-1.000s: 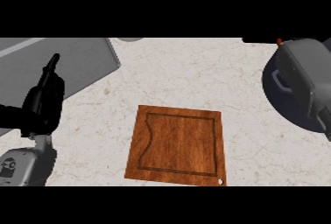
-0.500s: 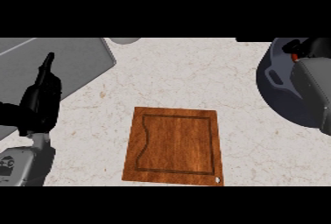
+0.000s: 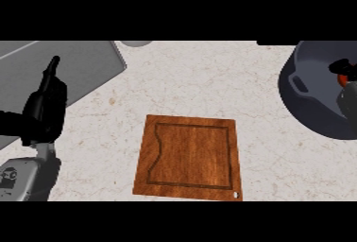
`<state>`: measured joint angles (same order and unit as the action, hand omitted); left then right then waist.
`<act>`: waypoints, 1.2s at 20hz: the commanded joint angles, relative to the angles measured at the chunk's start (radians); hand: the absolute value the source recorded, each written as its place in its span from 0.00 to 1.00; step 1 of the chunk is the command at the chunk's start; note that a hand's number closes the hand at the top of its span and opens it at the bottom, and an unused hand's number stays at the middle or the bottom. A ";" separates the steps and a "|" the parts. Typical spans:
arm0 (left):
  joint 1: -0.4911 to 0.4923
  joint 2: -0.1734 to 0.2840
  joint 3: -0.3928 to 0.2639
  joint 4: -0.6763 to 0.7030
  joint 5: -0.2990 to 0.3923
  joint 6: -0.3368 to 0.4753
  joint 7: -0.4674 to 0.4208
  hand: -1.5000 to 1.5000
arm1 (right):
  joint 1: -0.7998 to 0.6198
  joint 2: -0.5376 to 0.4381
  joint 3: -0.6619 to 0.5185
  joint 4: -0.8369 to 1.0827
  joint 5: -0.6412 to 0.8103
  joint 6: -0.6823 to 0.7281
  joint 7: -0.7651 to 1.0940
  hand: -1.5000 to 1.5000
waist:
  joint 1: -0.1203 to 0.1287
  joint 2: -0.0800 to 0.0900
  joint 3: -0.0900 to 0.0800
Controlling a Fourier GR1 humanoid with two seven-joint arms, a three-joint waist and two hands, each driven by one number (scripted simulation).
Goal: Pick the tomato from the cutting board and place it in the pot
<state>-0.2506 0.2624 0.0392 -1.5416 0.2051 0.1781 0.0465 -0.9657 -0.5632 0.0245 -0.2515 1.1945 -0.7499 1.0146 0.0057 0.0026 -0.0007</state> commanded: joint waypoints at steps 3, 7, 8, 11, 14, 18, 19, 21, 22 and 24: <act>-0.025 0.011 0.005 -0.048 0.009 -0.017 0.039 0.50 | 0.074 0.004 -0.117 0.009 -0.137 0.016 -0.081 1.00 | 0.008 0.002 0.002; -0.028 0.006 0.009 0.025 -0.014 -0.025 -0.031 0.50 | 0.141 0.020 -0.259 -0.038 -0.318 -0.044 -0.258 0.00 | 0.004 0.008 0.004; -0.030 -0.020 0.001 0.049 -0.010 -0.031 -0.065 0.50 | 0.114 0.011 -0.271 -0.037 -0.336 -0.001 -0.283 0.00 | 0.008 0.009 0.004; -0.006 0.035 0.025 -0.031 0.026 -0.075 0.001 0.50 | 0.195 0.028 -0.299 -0.062 -0.395 -0.010 -0.461 0.00 | 0.014 0.005 0.004; -0.022 -0.017 0.002 0.017 -0.005 -0.045 -0.038 0.50 | 0.124 -0.003 -0.301 -0.042 -0.384 -0.027 -0.502 0.00 | 0.024 0.010 0.003; 0.010 -0.024 -0.004 0.019 -0.011 -0.051 -0.057 0.50 | 0.147 0.028 -0.359 -0.139 -0.458 -0.160 -0.620 0.00 | 0.017 0.007 0.003; -0.001 -0.006 0.011 -0.009 0.005 -0.055 -0.020 0.50 | 0.158 0.045 -0.375 -0.133 -0.471 -0.207 -0.632 0.00 | 0.022 0.007 0.004; -0.028 -0.053 -0.011 0.037 -0.036 -0.003 -0.046 0.50 | 0.174 0.063 -0.416 -0.189 -0.526 -0.243 -0.668 0.00 | 0.003 0.005 0.003; -0.028 -0.018 0.006 0.023 -0.017 -0.034 -0.023 0.50 | 0.176 0.054 -0.434 -0.202 -0.544 -0.244 -0.649 0.00 | 0.001 0.002 0.003; -0.006 -0.028 0.008 0.003 -0.021 -0.024 -0.037 0.50 | 0.203 0.078 -0.462 -0.267 -0.584 -0.301 -0.692 0.00 | -0.005 -0.001 0.002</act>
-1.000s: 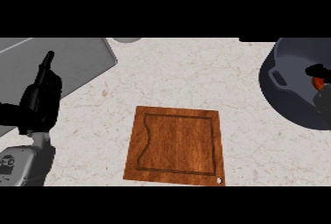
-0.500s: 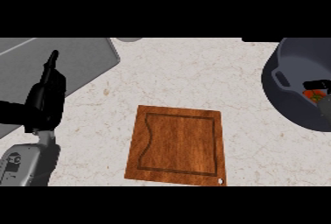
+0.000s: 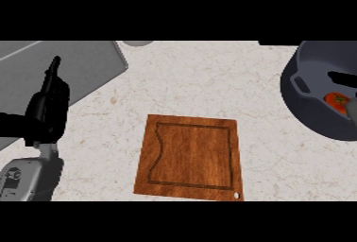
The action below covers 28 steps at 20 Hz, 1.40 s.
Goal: Pick the tomato from the cutting board and place it in the pot
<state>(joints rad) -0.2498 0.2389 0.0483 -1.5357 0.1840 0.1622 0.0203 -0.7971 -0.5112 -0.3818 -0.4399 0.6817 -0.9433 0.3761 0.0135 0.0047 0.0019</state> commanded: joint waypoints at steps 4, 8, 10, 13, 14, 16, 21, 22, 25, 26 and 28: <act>-0.021 -0.025 -0.002 0.036 -0.013 0.010 -0.010 0.50 | 0.104 0.046 -0.115 -0.209 -0.191 -0.079 -0.159 0.00 | -0.023 -0.005 -0.001; 0.040 -0.009 -0.022 -0.079 -0.028 0.010 0.042 0.50 | 0.237 0.088 -0.126 -0.374 -0.233 -0.128 -0.216 0.00 | -0.026 -0.012 -0.002; -0.008 0.031 0.040 -0.022 0.023 -0.036 0.043 0.50 | 0.309 0.089 -0.150 -0.480 -0.292 -0.090 -0.243 0.00 | -0.036 -0.011 -0.002; 0.036 0.008 0.007 -0.047 -0.017 -0.029 0.007 0.50 | 0.418 0.076 -0.164 -0.618 -0.341 -0.037 -0.238 0.00 | -0.033 -0.011 -0.003; -0.007 -0.001 0.022 0.041 -0.019 -0.030 -0.029 0.50 | 0.467 0.114 -0.183 -0.651 -0.396 -0.048 -0.331 0.00 | -0.035 -0.007 -0.002; 0.030 -0.007 0.039 0.056 -0.009 -0.048 -0.083 0.50 | 0.568 0.146 -0.193 -0.737 -0.430 -0.028 -0.334 0.00 | -0.035 -0.008 -0.002; 0.018 -0.007 0.035 -0.046 -0.005 -0.035 0.037 0.50 | 0.699 0.142 -0.222 -0.885 -0.462 -0.010 -0.316 0.00 | -0.021 -0.006 -0.002; -0.009 -0.022 0.030 0.019 -0.025 -0.020 -0.006 0.50 | 0.770 0.128 -0.214 -0.977 -0.443 0.035 -0.249 0.00 | -0.031 -0.007 -0.003; 0.038 0.004 0.041 -0.075 -0.005 -0.044 0.039 0.50 | 0.858 0.162 -0.281 -0.984 -0.547 0.061 -0.385 0.00 | -0.026 -0.008 -0.001; 0.009 -0.009 0.027 -0.081 -0.025 -0.029 0.067 0.50 | 0.853 0.177 -0.265 -1.018 -0.527 0.053 -0.347 0.00 | -0.021 -0.007 -0.002; 0.019 -0.024 0.024 -0.032 -0.038 -0.039 0.010 0.50 | 0.900 0.207 -0.292 -1.039 -0.568 0.070 -0.397 0.00 | -0.022 -0.006 -0.002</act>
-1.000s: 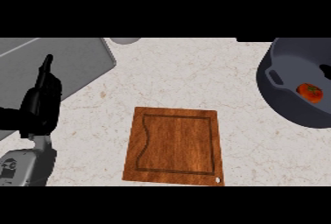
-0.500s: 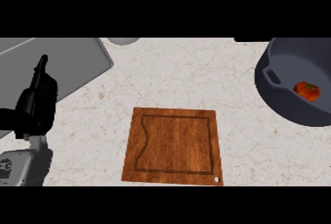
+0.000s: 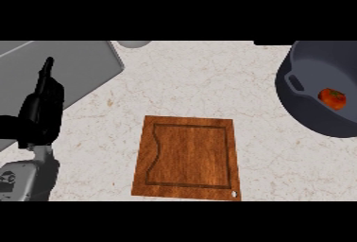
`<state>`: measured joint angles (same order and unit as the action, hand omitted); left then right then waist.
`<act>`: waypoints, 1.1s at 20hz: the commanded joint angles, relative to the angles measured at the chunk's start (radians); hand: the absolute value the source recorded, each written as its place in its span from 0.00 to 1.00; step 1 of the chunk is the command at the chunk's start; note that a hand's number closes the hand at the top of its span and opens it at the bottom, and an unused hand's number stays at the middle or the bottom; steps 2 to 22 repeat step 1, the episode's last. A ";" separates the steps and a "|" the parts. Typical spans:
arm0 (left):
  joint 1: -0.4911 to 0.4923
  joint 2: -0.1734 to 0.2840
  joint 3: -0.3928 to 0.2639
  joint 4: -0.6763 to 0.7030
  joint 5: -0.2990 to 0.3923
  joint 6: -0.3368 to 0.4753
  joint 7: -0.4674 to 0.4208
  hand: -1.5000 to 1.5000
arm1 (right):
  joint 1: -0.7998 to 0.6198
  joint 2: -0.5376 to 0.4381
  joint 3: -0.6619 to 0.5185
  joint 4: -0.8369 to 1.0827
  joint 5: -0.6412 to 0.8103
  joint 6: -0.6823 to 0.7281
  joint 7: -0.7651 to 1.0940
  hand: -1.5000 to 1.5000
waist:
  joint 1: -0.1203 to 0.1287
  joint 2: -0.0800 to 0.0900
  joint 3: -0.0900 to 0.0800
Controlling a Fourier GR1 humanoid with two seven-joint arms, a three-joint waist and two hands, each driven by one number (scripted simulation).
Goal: Pick the tomato from the cutting board and place it in the pot
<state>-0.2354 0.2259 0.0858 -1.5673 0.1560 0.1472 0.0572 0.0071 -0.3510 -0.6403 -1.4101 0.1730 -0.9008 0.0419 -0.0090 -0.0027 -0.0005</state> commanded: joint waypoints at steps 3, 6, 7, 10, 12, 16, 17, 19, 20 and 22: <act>0.011 0.001 0.007 -0.007 0.014 -0.043 -0.019 0.50 | 0.148 0.066 -0.006 -0.188 0.002 0.009 0.046 0.00 | 0.000 0.001 0.000; 0.011 0.001 0.007 -0.007 0.014 -0.043 -0.019 0.50 | 0.148 0.066 -0.006 -0.188 0.002 0.009 0.046 0.00 | 0.000 0.001 0.000; 0.011 0.001 0.007 -0.007 0.014 -0.043 -0.019 0.50 | 0.148 0.066 -0.006 -0.188 0.002 0.009 0.046 0.00 | 0.000 0.001 0.000; 0.011 0.001 0.007 -0.007 0.014 -0.043 -0.019 0.50 | 0.148 0.066 -0.006 -0.188 0.002 0.009 0.046 0.00 | 0.000 0.001 0.000; 0.011 0.001 0.007 -0.007 0.014 -0.043 -0.019 0.50 | 0.148 0.066 -0.006 -0.188 0.002 0.009 0.046 0.00 | 0.000 0.001 0.000; 0.011 0.001 0.007 -0.007 0.014 -0.043 -0.019 0.50 | 0.148 0.066 -0.006 -0.188 0.002 0.009 0.046 0.00 | 0.000 0.001 0.000; 0.011 0.001 0.007 -0.007 0.014 -0.043 -0.019 0.50 | 0.148 0.066 -0.006 -0.188 0.002 0.009 0.046 0.00 | 0.000 0.001 0.000; 0.011 0.001 0.007 -0.007 0.014 -0.043 -0.019 0.50 | 0.148 0.066 -0.006 -0.188 0.002 0.009 0.046 0.00 | 0.000 0.001 0.000; 0.011 0.001 0.007 -0.007 0.014 -0.043 -0.019 0.50 | 0.148 0.066 -0.006 -0.188 0.002 0.009 0.046 0.00 | 0.000 0.001 0.000; 0.011 0.001 0.007 -0.007 0.014 -0.043 -0.019 0.50 | 0.148 0.066 -0.006 -0.188 0.002 0.009 0.046 0.00 | 0.000 0.001 0.000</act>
